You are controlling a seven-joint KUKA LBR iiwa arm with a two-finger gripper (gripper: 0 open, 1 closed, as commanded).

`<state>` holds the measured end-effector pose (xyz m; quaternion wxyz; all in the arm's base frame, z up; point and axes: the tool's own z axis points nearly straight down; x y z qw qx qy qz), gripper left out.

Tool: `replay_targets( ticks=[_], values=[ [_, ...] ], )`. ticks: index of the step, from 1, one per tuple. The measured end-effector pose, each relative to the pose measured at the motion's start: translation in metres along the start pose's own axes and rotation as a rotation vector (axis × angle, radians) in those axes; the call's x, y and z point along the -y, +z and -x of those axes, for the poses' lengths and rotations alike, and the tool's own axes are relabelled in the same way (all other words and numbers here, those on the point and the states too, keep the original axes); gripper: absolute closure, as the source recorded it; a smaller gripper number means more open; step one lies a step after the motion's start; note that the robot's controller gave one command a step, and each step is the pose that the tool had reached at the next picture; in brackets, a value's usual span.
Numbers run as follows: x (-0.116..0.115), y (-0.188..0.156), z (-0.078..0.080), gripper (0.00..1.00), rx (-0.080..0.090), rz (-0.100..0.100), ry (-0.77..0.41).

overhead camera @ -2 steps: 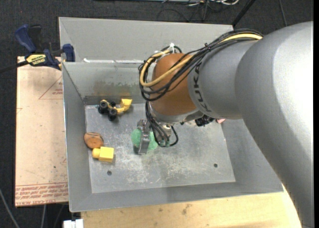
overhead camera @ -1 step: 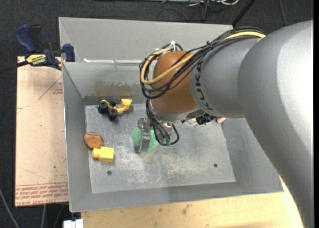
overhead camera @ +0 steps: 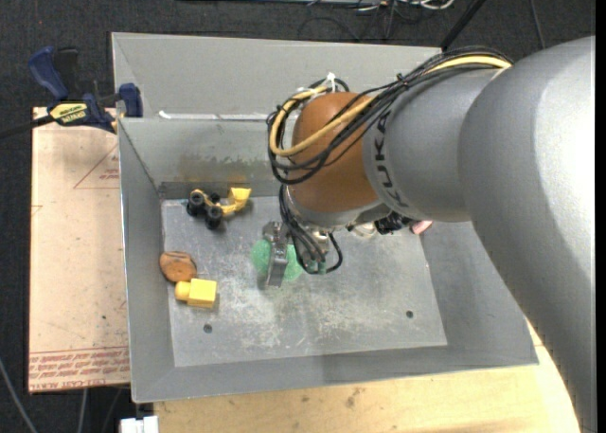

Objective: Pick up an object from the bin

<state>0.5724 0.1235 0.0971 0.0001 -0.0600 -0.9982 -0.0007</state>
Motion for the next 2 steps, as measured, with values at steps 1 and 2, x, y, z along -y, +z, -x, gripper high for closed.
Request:
replay_targets(
  ticks=[1,2],
  values=[
    [-0.0003,-0.0095,0.0006,1.0,0.002,0.001,0.0],
    [-0.0001,-0.0184,-0.0003,1.0,-0.002,0.0,0.0]
  ],
)
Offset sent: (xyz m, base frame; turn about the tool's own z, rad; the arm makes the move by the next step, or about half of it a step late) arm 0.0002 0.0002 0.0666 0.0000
